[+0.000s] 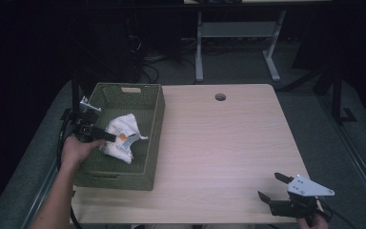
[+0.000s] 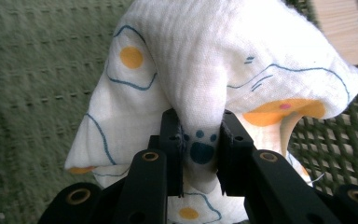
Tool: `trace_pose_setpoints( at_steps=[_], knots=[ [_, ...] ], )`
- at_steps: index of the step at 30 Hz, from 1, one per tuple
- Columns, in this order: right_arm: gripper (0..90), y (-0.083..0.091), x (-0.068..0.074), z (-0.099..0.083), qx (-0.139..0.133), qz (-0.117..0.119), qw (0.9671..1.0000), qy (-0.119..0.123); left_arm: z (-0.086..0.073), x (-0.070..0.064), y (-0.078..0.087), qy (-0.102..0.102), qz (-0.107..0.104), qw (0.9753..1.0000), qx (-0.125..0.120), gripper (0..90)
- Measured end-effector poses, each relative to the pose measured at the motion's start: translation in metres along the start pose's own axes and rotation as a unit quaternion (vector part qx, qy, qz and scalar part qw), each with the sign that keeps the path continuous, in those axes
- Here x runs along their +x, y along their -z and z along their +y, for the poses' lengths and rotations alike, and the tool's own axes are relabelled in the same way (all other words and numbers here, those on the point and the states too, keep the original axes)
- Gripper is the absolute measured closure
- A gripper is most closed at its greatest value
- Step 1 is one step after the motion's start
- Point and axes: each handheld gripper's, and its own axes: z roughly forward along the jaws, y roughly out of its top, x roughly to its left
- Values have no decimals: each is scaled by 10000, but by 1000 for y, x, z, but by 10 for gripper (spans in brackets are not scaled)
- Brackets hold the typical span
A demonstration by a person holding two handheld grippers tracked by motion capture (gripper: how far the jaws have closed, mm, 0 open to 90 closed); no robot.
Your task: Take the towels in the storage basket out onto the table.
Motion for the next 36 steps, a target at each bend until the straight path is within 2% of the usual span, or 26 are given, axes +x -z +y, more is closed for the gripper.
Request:
trace_pose_setpoints(
  at_steps=[5,8,11,15,23,26,33,36],
  knots=[
    [138,2,-1,0,-60,-25,10000,-44,-1,3,2,82,-190,9997,-153,748],
    [139,2,-3,-2,-41,-38,9999,-93,-1,2,5,25,-216,9994,-266,747],
    [138,1,-4,-2,-52,-67,9999,-110,-1,-1,7,11,-356,9985,-426,747],
    [138,1,-4,-2,-60,-98,9998,-136,-1,-4,12,31,-614,9959,-670,747],
    [138,1,-5,-2,-75,-110,9998,-160,-6,-5,17,58,-994,9902,-977,747],
    [138,1,-5,-2,-75,-112,9997,-206,-8,-4,18,128,-982,9898,-1024,747],
    [138,1,-7,-3,-110,-132,9997,-173,-9,-4,19,71,-1013,9892,-1058,747],
    [138,2,-7,-2,-121,-128,9997,-164,-9,-4,20,103,-1082,9880,-1097,747]
  ],
)
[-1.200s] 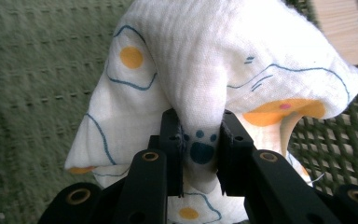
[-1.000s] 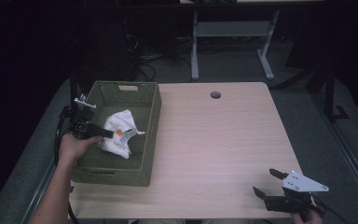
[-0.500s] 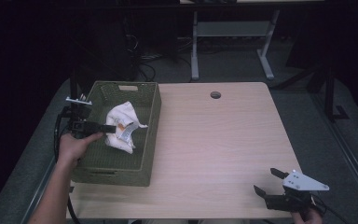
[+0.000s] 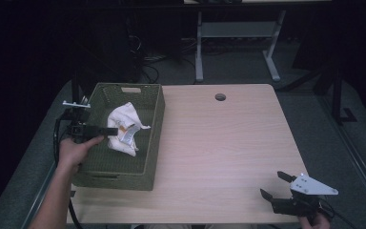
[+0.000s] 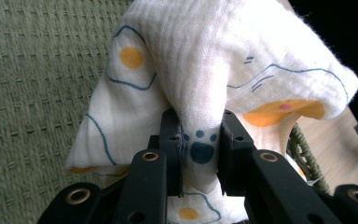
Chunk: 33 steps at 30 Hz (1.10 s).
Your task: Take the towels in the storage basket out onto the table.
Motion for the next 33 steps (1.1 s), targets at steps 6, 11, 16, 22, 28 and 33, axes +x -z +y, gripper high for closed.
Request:
trace_pose_setpoints(
  at_steps=[6,11,16,22,28,33],
  knots=[
    [138,-1,-1,0,-5,7,10000,-16,0,-1,4,46,-157,9998,-145,747],
    [138,-2,-1,0,8,13,10000,14,1,-4,8,103,-417,9985,-334,747],
    [139,-3,-1,0,44,14,10000,10,3,-8,7,72,-494,9981,-357,747],
    [138,-3,-2,0,37,-8,10000,-22,2,-3,9,196,-709,9962,-470,747],
    [138,-3,-3,2,-28,-94,9999,-39,-1,-2,11,314,-1052,9922,-592,747],
    [138,-6,-2,2,-13,-80,10000,-23,-2,-3,13,349,-1229,9896,-658,746]
  ],
)
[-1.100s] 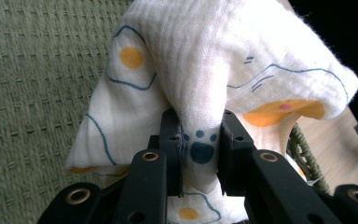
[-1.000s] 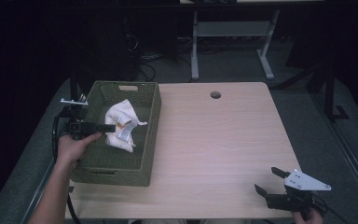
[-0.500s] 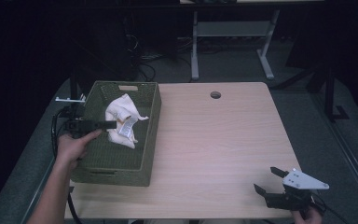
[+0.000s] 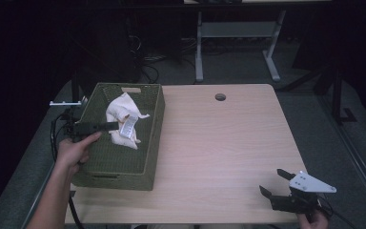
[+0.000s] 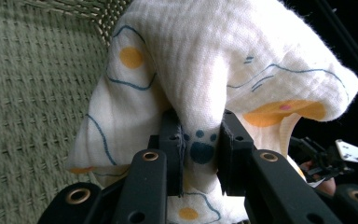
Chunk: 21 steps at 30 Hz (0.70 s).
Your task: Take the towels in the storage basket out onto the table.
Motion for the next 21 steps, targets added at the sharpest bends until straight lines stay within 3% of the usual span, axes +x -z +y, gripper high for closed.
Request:
trace_pose_setpoints(
  at_steps=[16,21],
  knots=[
    [138,1,6,2,36,90,9999,52,5,-17,-6,-79,-248,9997,-33,746],
    [138,1,5,1,19,87,10000,35,8,-19,-8,-83,-229,9997,6,746]
  ],
)
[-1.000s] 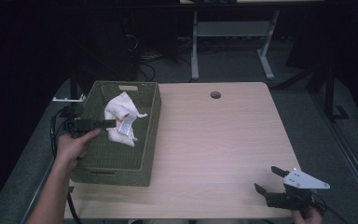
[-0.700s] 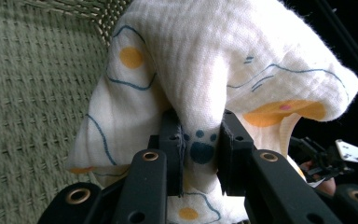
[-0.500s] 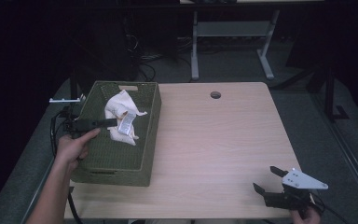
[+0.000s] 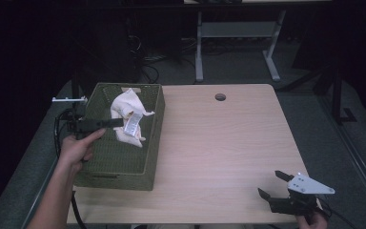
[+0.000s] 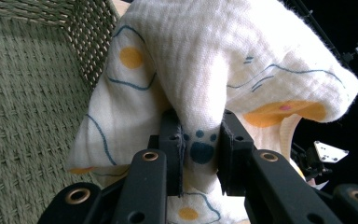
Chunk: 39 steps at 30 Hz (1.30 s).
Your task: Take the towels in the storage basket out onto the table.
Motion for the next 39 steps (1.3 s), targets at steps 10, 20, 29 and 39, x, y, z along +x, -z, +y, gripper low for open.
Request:
trace_pose_setpoints(
  at_steps=[10,20,29,39],
  knots=[
    [138,-2,-2,0,3,-49,10000,-44,7,-9,-8,-46,-136,9999,-50,746],
    [138,-2,-1,1,-17,-29,10000,-3,11,-23,-23,-205,-263,9994,84,746],
    [138,-1,-2,1,-23,-44,10000,-37,13,-37,-44,-367,-331,9983,300,745],
    [138,2,-2,1,-78,-20,10000,-34,15,-56,-74,-531,-458,9961,531,744]
  ],
)
